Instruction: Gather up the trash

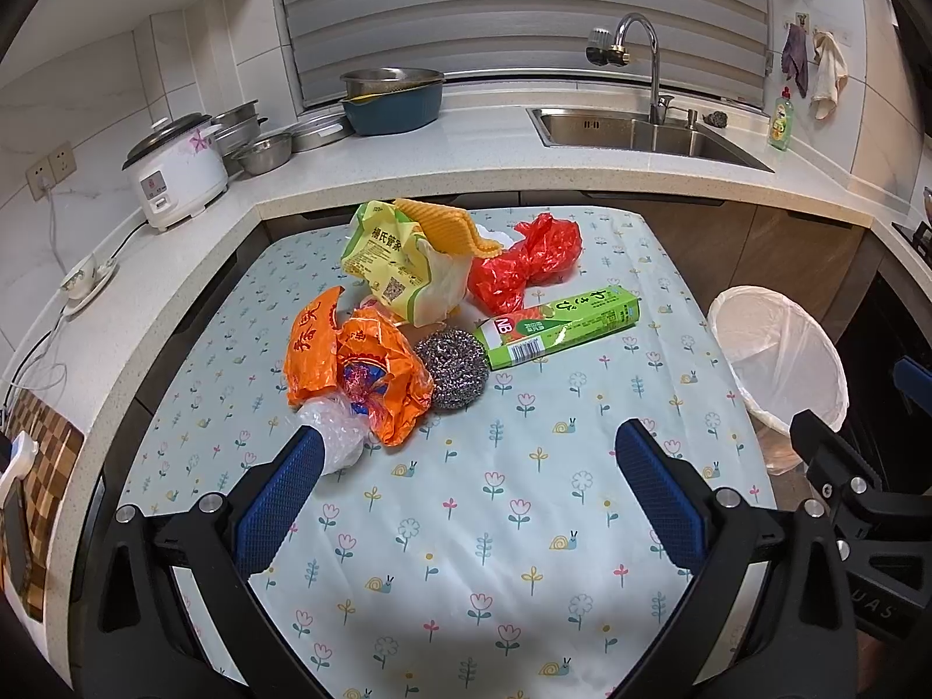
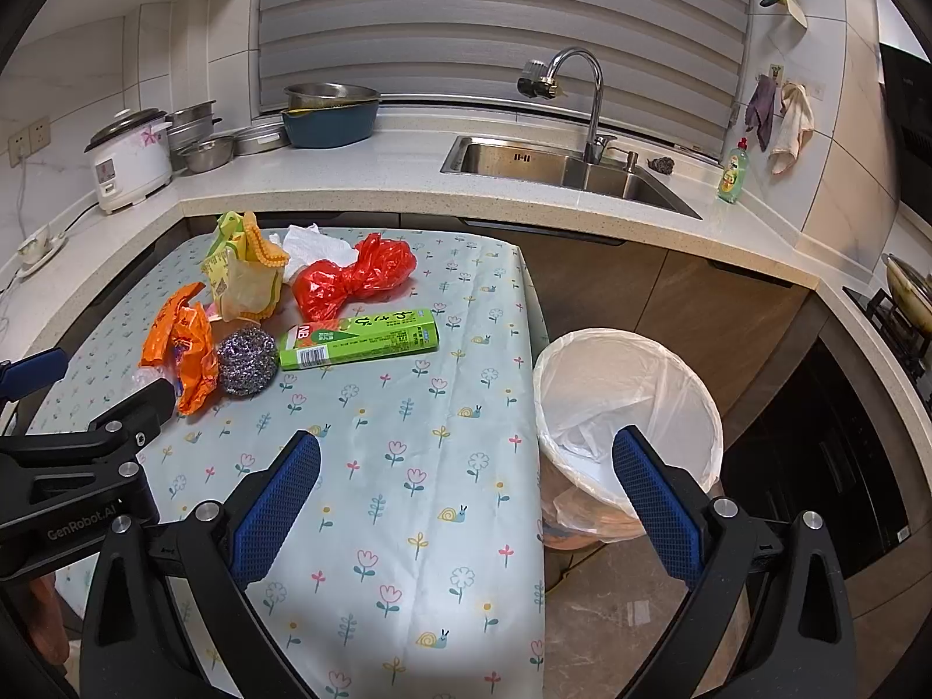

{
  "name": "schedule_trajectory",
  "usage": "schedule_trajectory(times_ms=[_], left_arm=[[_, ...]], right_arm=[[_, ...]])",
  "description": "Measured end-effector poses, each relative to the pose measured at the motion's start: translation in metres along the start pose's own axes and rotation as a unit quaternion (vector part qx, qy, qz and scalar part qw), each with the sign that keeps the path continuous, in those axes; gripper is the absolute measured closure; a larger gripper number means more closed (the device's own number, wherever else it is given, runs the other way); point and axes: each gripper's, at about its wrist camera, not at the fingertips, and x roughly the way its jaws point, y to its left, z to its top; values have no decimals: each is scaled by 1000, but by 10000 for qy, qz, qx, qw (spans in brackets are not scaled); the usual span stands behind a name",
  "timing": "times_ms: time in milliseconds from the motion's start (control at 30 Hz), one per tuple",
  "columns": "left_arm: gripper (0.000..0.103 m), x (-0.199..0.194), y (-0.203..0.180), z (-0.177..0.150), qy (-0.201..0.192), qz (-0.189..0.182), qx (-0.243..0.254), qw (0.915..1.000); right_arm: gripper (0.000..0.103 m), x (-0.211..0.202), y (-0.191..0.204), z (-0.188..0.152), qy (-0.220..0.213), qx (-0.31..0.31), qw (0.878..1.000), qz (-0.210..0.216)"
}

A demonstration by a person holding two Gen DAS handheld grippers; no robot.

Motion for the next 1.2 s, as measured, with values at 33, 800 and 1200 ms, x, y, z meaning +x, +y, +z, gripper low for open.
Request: schedule_trajectory(times_ms=[33, 800, 1200], left_arm=[[7, 0, 0, 0, 0, -5, -1, 10000], [8, -4, -3, 1, -48, -18, 38, 10000], [8, -3, -1, 1, -39, -60, 49, 10000]], right_arm=[[7, 0, 0, 0, -2, 1, 10000, 3], [7, 0, 0, 0, -6, 8, 10000, 1], [7, 1, 2, 3, -5, -7, 10000, 5]])
